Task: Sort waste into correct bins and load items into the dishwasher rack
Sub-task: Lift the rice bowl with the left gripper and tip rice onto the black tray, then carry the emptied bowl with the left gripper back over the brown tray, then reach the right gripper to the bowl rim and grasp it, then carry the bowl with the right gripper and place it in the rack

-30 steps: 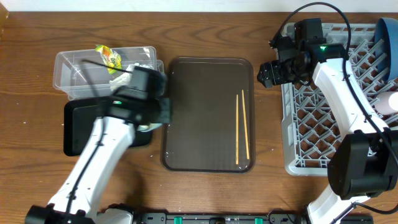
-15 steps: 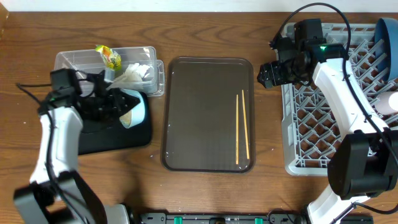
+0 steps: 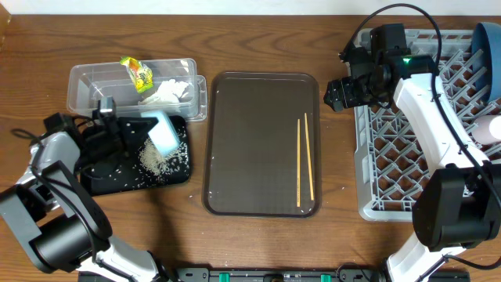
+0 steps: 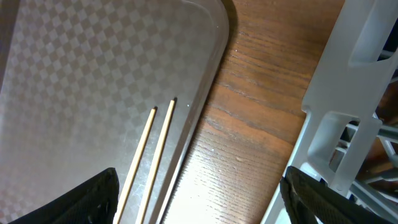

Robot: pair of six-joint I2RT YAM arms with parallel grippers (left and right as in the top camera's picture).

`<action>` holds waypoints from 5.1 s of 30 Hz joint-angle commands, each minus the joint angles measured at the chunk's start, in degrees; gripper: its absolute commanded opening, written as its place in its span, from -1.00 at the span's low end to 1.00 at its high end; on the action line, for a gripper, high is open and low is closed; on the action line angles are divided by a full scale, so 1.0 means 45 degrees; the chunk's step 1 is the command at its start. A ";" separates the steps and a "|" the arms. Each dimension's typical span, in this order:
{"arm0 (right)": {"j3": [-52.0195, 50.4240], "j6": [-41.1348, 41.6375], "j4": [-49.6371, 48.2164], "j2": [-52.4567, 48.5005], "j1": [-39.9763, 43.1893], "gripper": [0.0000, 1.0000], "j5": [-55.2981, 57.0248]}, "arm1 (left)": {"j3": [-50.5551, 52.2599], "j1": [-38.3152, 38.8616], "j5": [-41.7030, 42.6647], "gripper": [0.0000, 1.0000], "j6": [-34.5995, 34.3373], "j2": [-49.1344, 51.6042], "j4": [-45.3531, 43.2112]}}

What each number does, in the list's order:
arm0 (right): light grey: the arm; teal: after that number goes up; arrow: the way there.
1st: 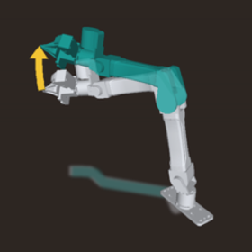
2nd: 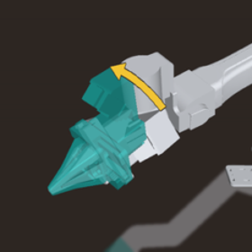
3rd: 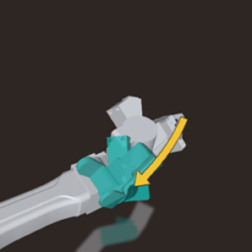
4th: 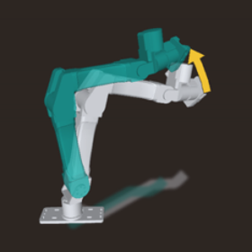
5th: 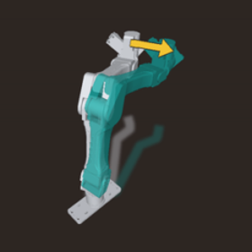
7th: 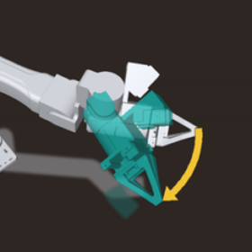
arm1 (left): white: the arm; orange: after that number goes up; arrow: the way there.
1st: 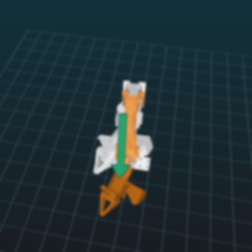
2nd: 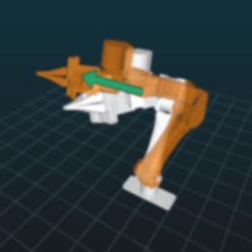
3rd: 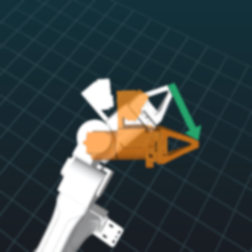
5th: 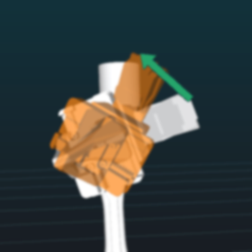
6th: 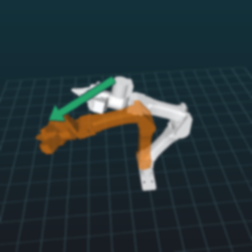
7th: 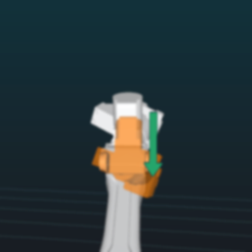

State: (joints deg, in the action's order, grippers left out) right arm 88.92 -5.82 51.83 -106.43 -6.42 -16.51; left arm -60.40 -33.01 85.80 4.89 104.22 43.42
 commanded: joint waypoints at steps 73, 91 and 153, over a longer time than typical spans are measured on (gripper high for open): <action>0.0058 -0.0005 0.0053 0.0398 -0.0155 0.67 0.0005 | -0.0019 0.8956 -0.9364 -0.88 -0.0801 -0.3415 -0.2730; 0.0058 0.0000 0.0141 0.0398 -0.0165 0.65 -0.0015 | -0.0063 1.3644 -1.4717 -0.76 -0.1496 -0.1243 -0.5445; 0.0068 -0.0034 -0.4571 0.1438 -0.1491 -0.97 1.4022 | -0.0019 0.8281 -1.4761 0.45 -0.1491 -0.6363 0.1005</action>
State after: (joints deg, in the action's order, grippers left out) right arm 89.03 -0.49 33.08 -99.81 -14.24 24.77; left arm -60.38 4.54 19.31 -1.69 75.85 47.77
